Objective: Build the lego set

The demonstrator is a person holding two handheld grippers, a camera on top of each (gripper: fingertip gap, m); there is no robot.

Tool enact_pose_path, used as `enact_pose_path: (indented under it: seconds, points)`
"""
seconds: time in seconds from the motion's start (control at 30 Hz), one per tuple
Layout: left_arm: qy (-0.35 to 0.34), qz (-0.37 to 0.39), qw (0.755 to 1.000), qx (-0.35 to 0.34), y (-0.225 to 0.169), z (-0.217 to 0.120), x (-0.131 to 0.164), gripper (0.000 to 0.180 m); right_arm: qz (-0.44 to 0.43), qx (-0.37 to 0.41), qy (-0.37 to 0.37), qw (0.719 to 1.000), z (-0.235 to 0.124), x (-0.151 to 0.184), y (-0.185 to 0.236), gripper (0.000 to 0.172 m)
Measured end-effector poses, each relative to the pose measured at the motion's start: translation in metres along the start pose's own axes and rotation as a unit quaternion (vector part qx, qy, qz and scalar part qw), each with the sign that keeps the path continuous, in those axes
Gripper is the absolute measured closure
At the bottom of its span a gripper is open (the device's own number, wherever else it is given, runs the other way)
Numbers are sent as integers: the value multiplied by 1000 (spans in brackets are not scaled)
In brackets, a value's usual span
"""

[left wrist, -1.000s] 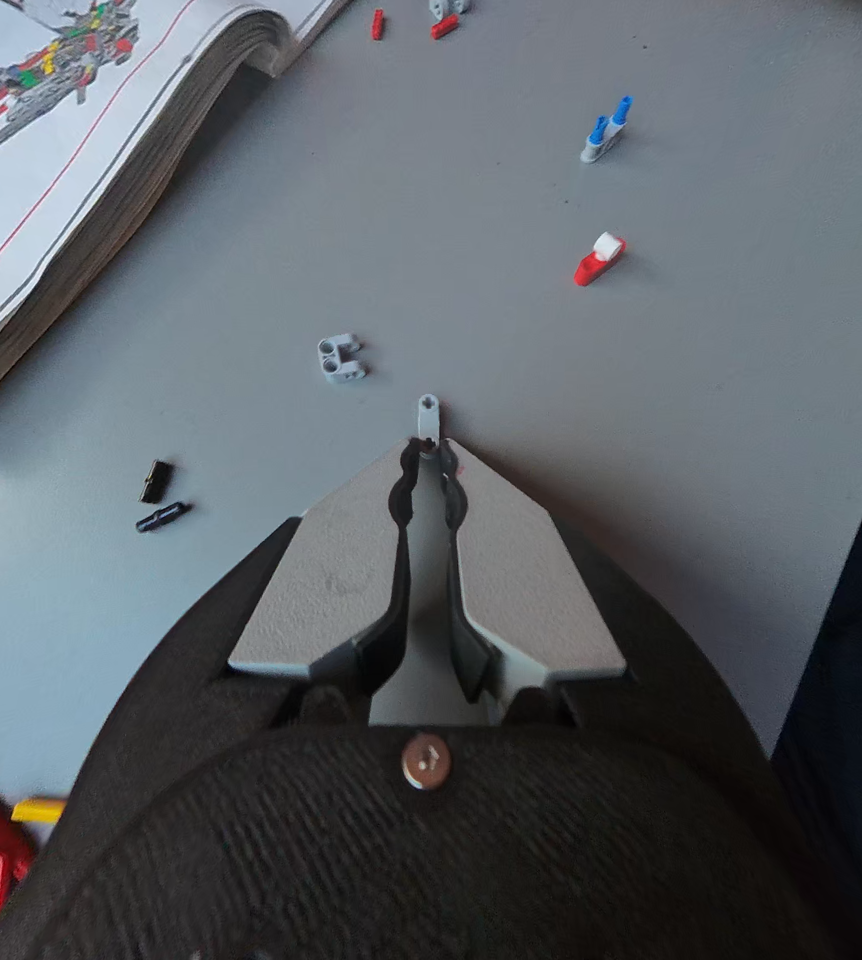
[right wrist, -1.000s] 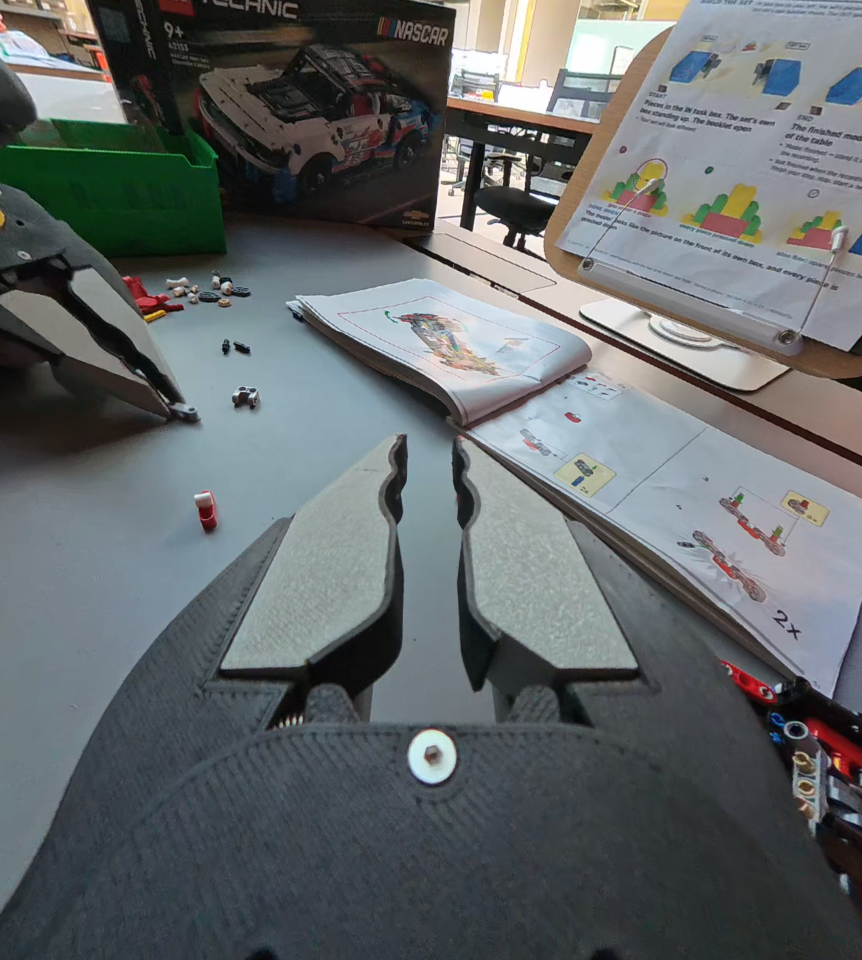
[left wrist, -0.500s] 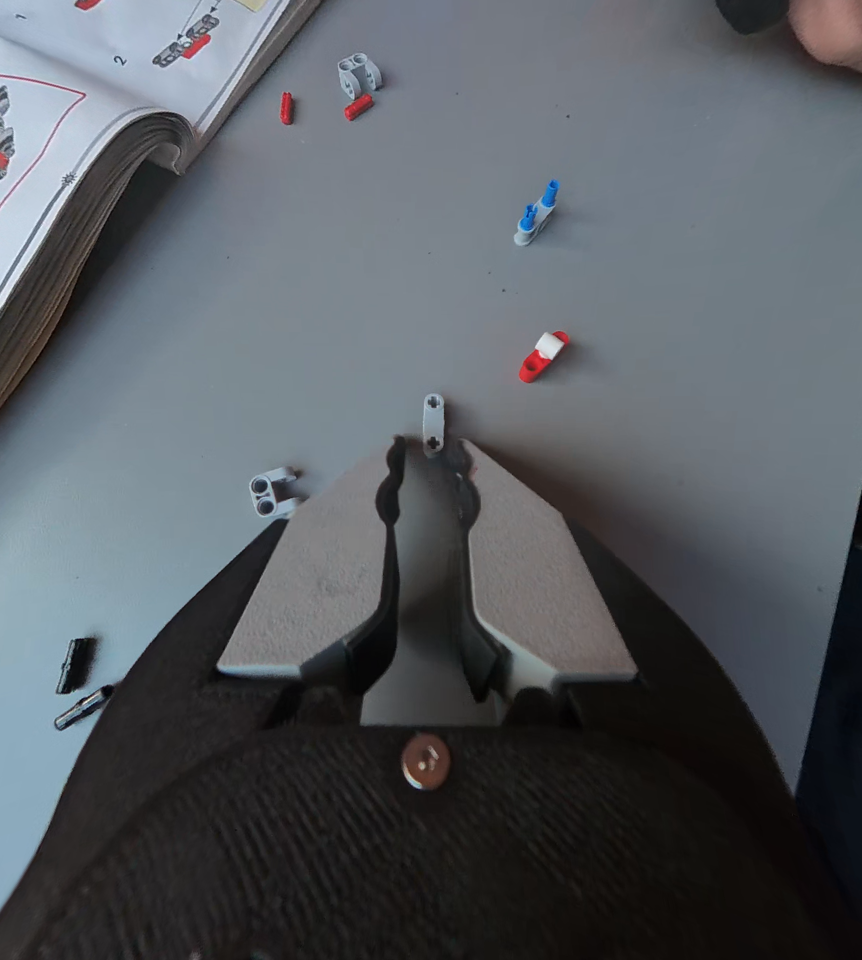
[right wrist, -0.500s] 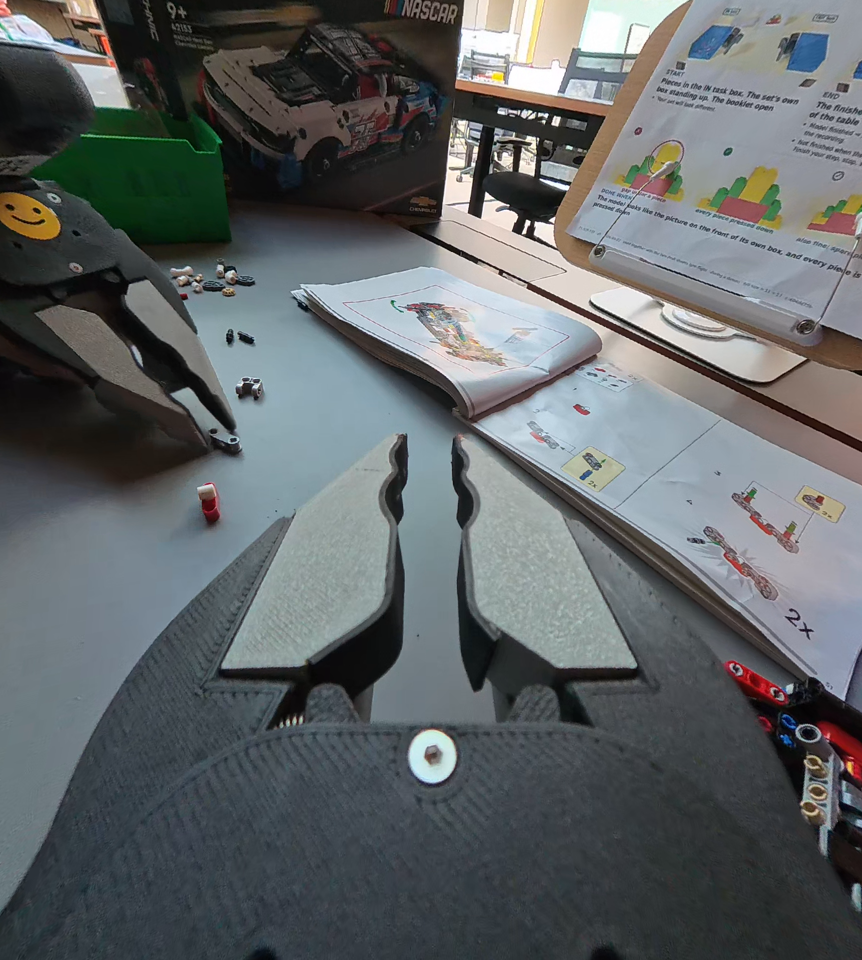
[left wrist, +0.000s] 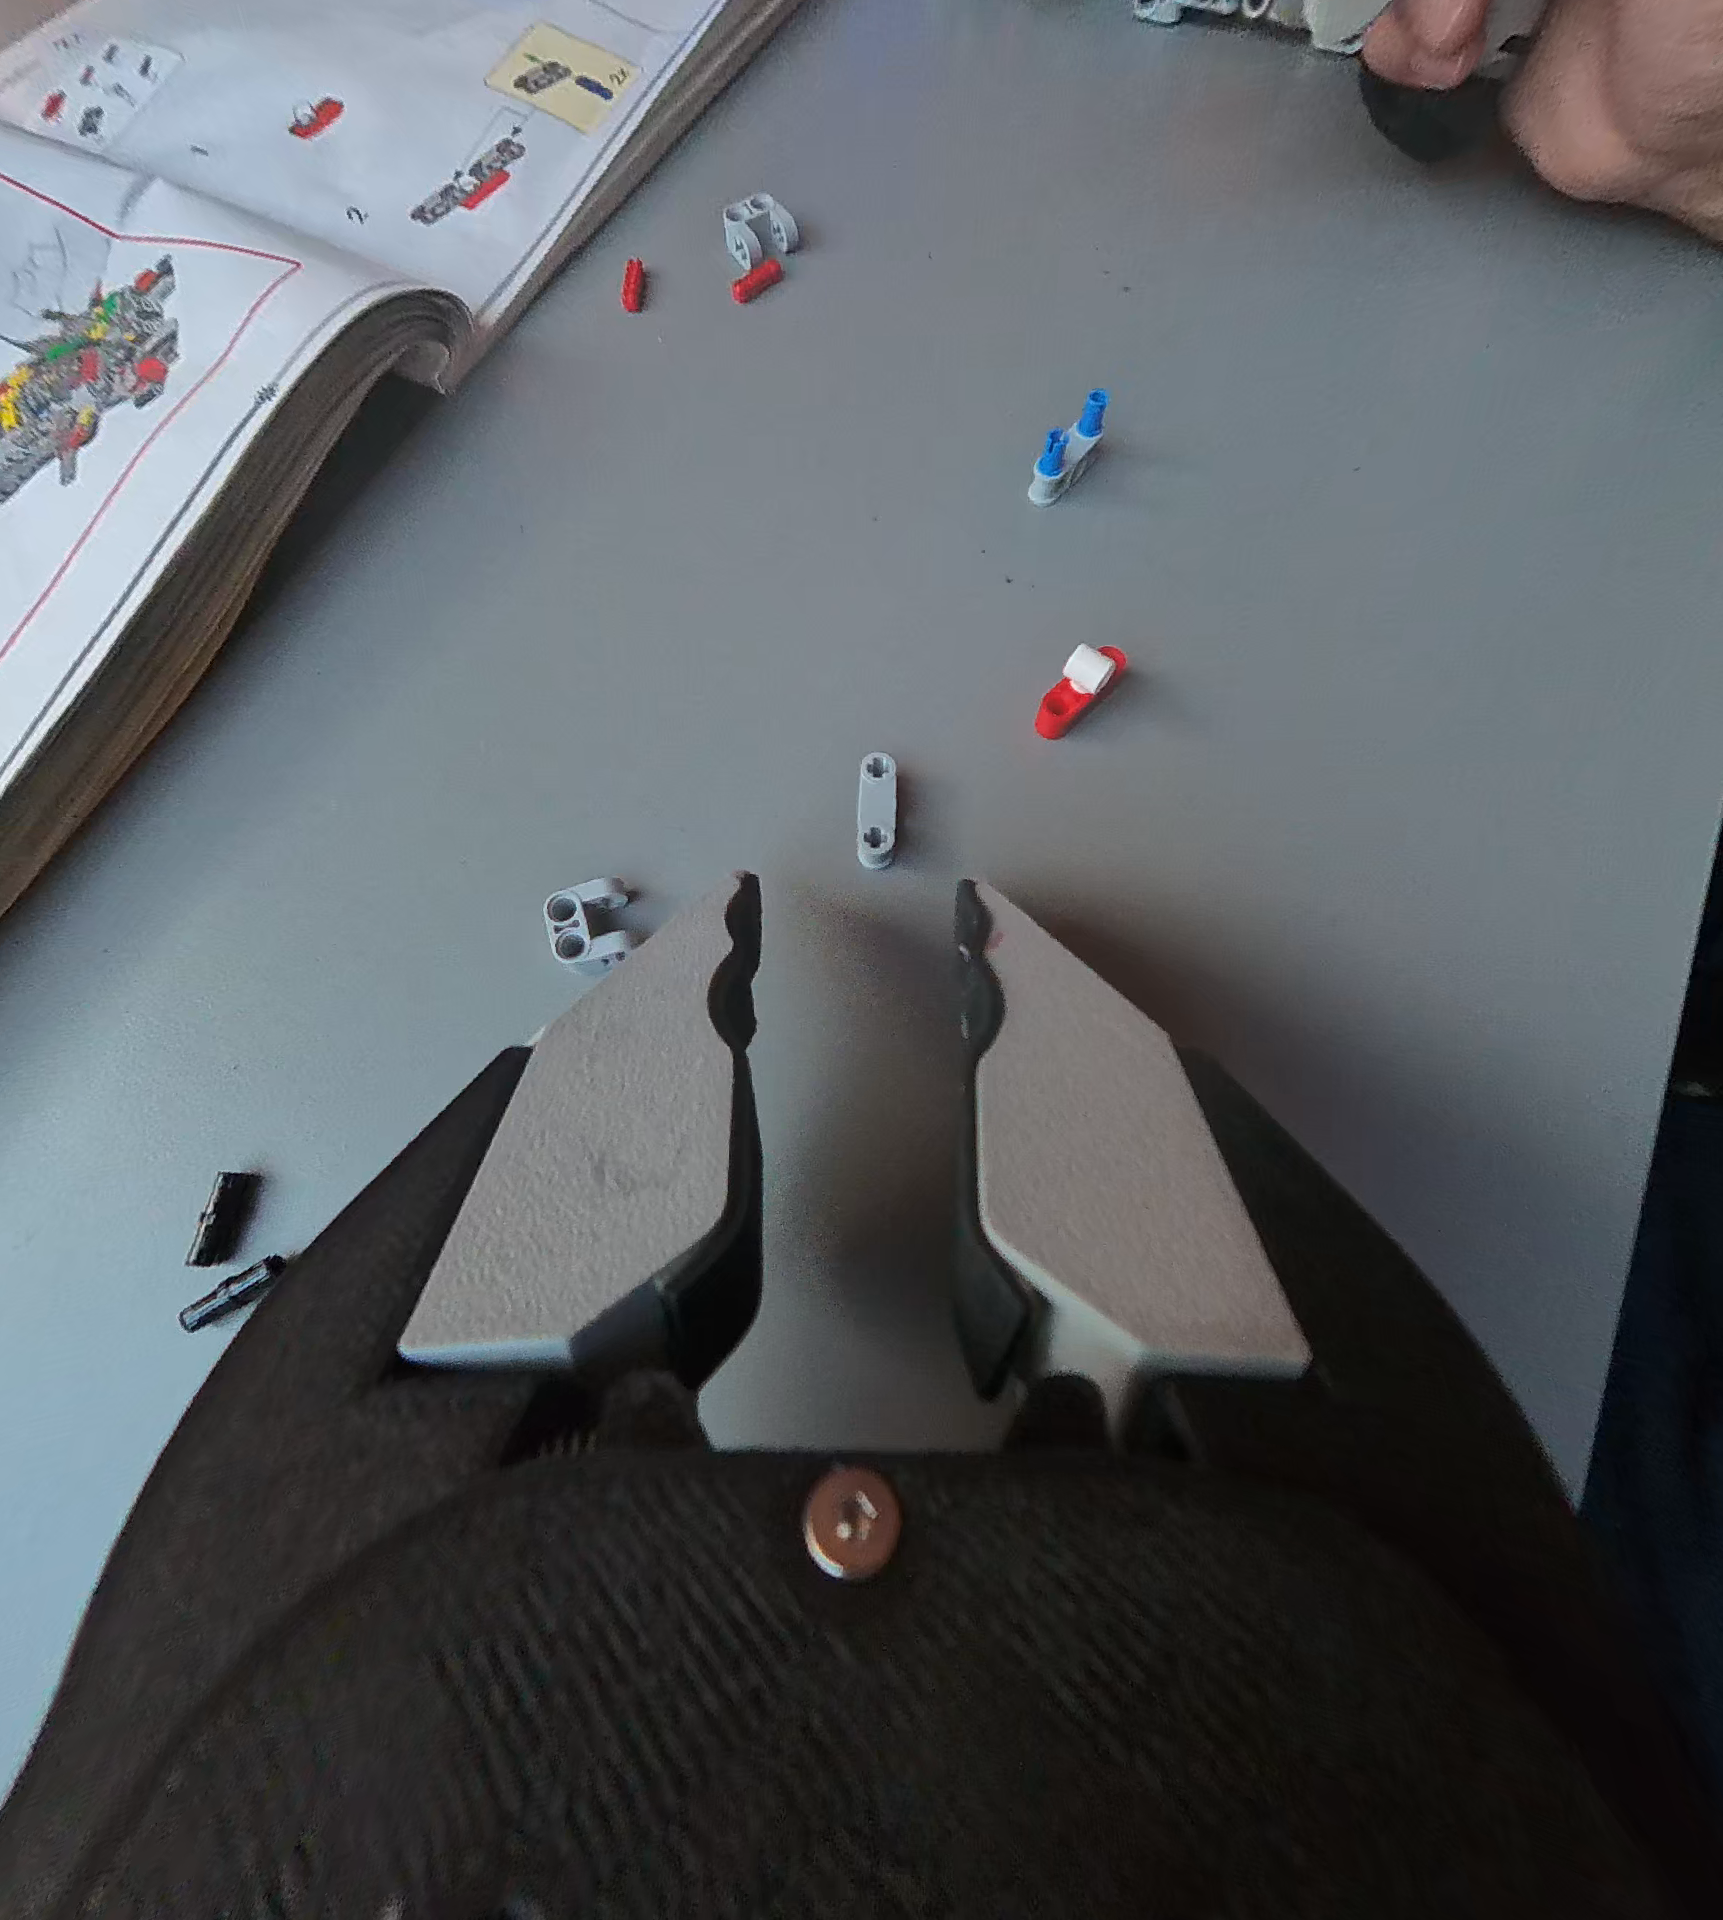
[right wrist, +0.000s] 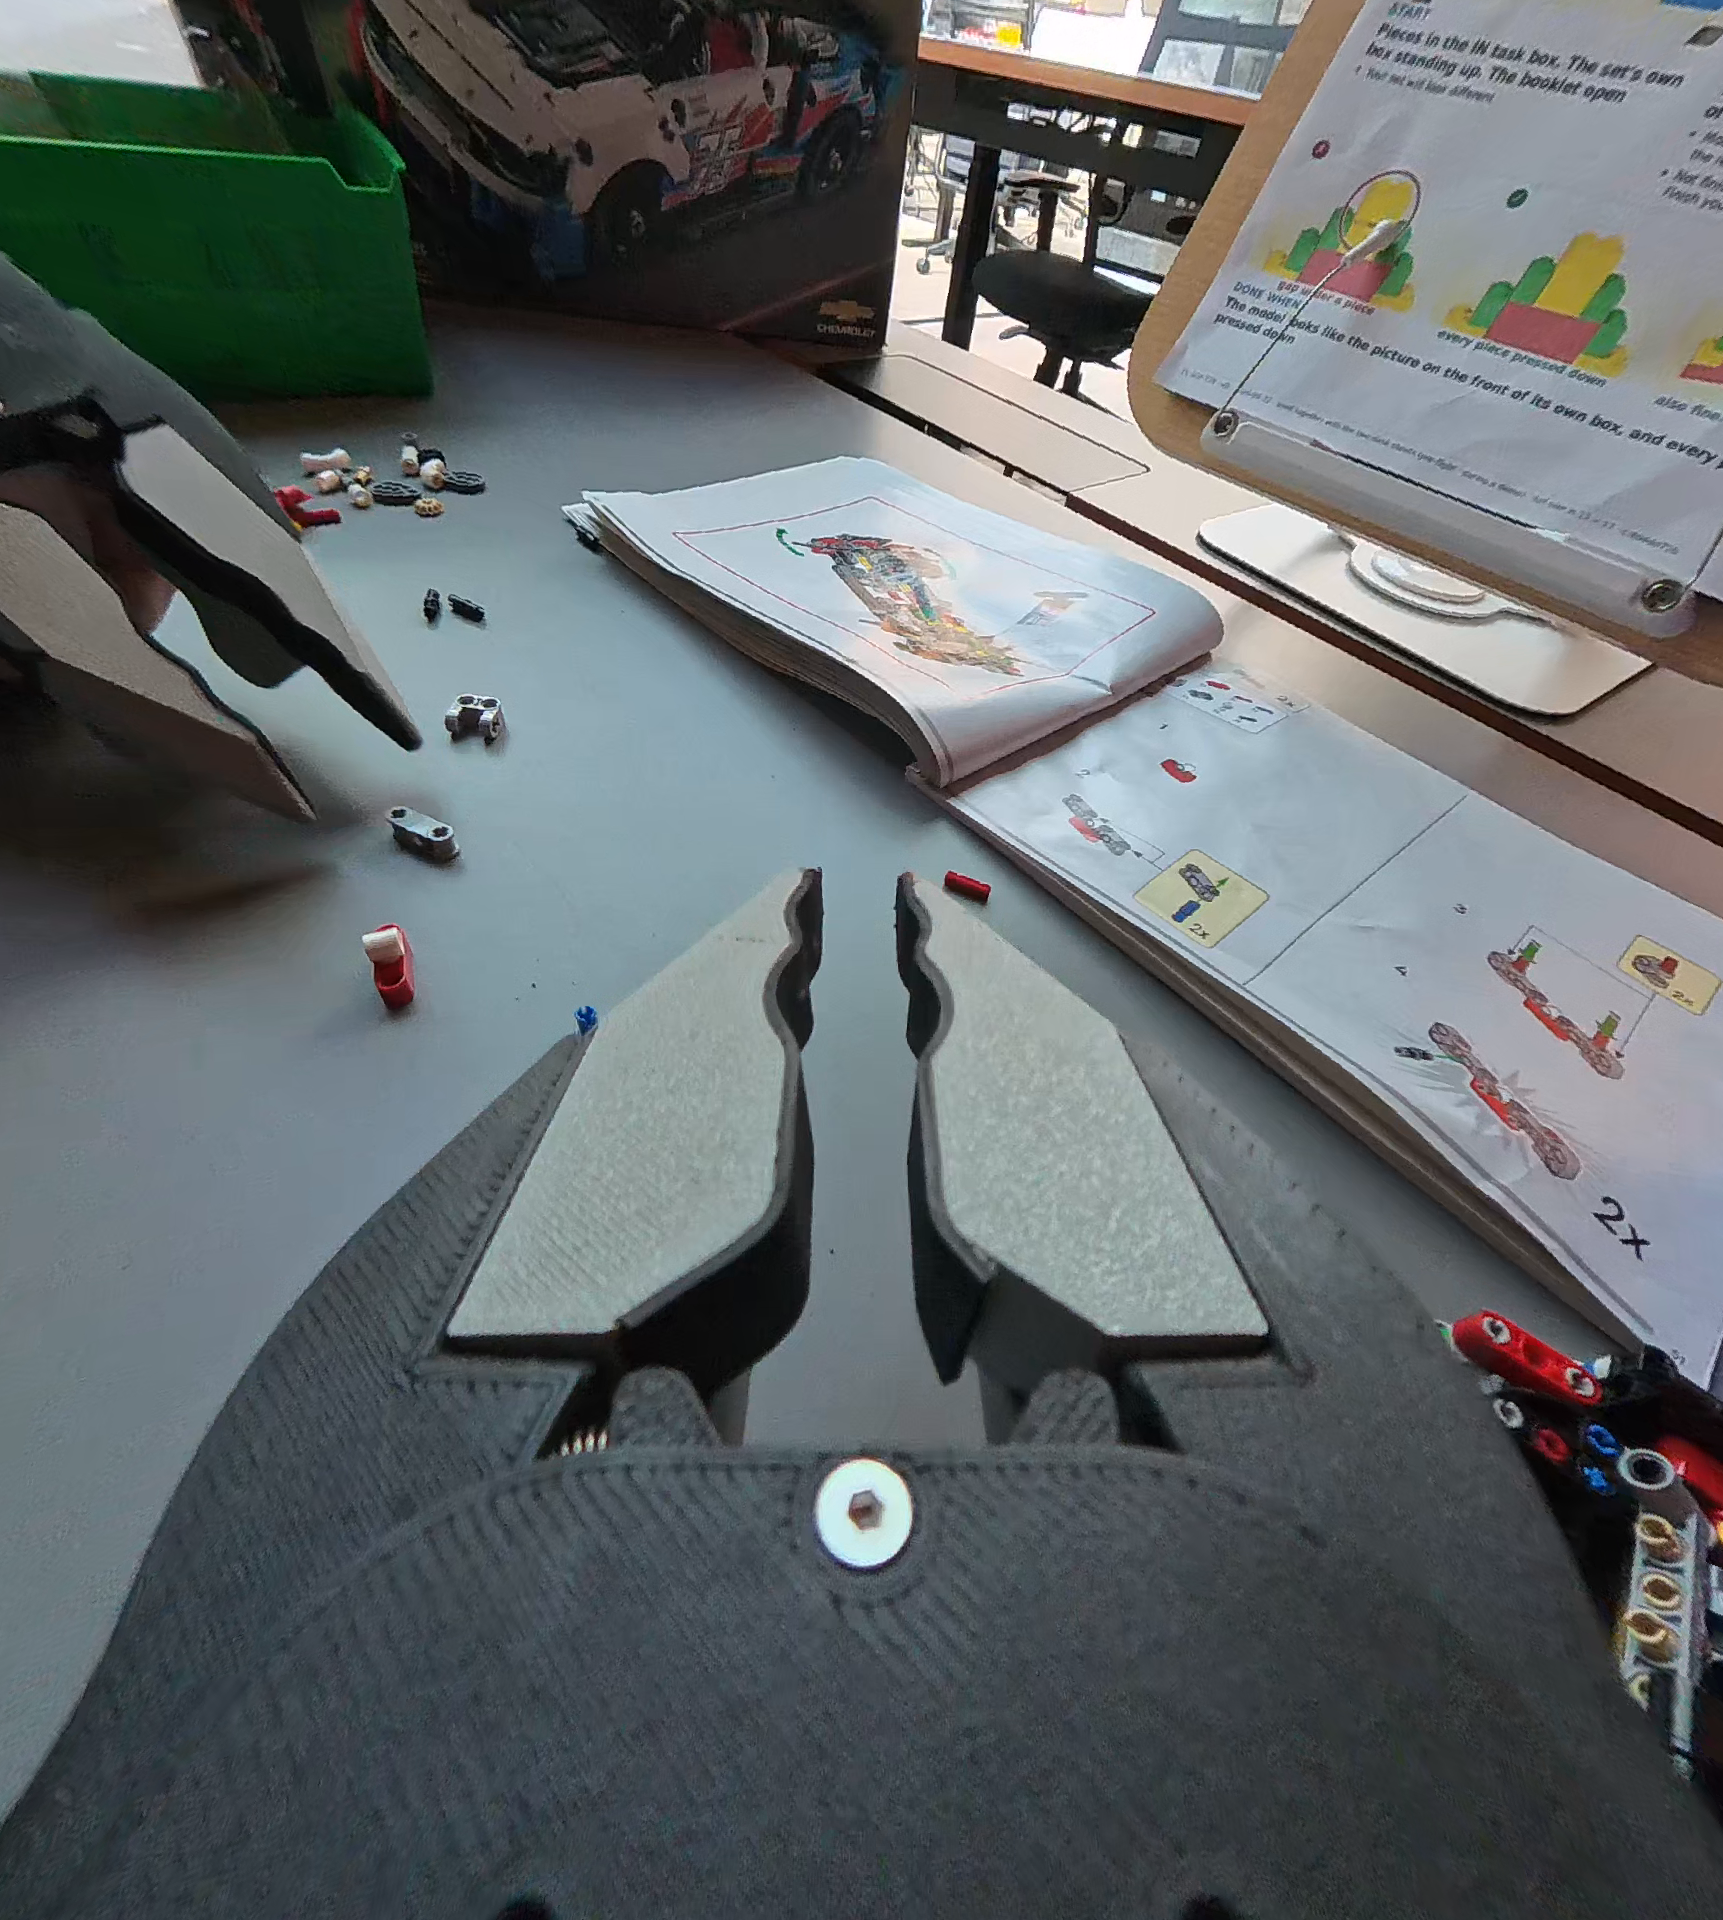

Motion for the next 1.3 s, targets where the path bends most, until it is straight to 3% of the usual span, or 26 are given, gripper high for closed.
enact_pose_path:
  seconds: [0.37,1.3]
  points:
    - [-8,-11,1000,8,3,-2,0,144,-8,7,38,999,11,6,1,162]
    - [-16,-27,1000,-2,10,-2,-1,149,5,-8,35,999,18,3,8,161]
Point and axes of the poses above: each gripper's, where its closed fingertips meet, z out along the fingers, x out of its underside, y = z × x across the jaws, the point moved 9 cm from there along -z, back along the fingers, and after that the axes turned 2 degrees about y, right-handed, at the moved point
